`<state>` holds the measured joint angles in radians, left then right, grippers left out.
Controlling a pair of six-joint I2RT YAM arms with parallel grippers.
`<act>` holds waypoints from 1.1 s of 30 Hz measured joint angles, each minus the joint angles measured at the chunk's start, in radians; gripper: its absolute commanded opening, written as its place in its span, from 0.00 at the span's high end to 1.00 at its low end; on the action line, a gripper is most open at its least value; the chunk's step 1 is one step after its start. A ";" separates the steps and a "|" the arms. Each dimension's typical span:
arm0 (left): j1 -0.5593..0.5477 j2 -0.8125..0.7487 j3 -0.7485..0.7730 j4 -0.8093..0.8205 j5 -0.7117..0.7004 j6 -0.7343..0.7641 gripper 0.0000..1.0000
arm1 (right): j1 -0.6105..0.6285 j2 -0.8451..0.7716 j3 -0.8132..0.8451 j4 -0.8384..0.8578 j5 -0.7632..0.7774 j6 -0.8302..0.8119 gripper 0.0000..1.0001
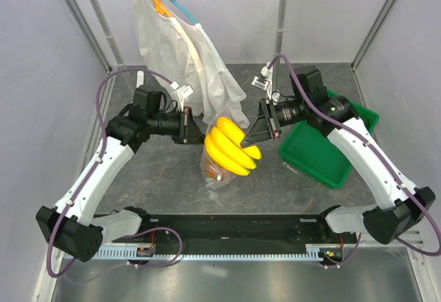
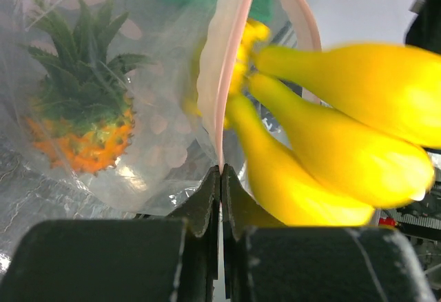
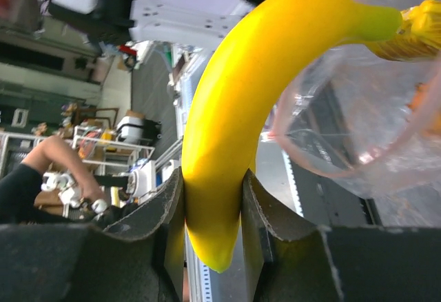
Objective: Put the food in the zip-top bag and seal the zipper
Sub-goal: Place the fake fruit in the zipper food storage bag.
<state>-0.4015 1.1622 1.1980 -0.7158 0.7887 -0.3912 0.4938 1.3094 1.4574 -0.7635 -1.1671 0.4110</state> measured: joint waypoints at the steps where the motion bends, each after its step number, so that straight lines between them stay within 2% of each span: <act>1: 0.000 -0.001 0.000 -0.002 0.000 0.003 0.98 | 0.000 0.011 0.006 -0.018 0.020 -0.011 1.00; 11: 0.000 -0.020 0.003 -0.031 0.009 0.018 0.98 | 0.000 0.043 0.085 -0.096 0.227 -0.008 1.00; 24: -0.016 0.004 0.027 -0.033 0.023 0.018 0.98 | 0.055 0.105 0.103 -0.096 0.400 0.234 1.00; 28: -0.022 0.013 0.032 -0.033 0.026 0.018 0.98 | 0.070 0.126 0.137 -0.103 0.441 0.272 1.00; 30: -0.022 0.020 0.034 -0.030 0.032 0.018 0.98 | 0.084 0.140 0.165 -0.110 0.472 0.278 0.94; 33: -0.022 0.030 0.035 -0.027 0.038 0.017 0.98 | 0.109 0.155 0.189 -0.111 0.528 0.282 0.95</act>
<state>-0.4232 1.1919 1.2335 -0.7433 0.8265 -0.3740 0.6033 1.4647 1.6466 -0.8742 -0.6392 0.6930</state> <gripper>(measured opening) 0.026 0.362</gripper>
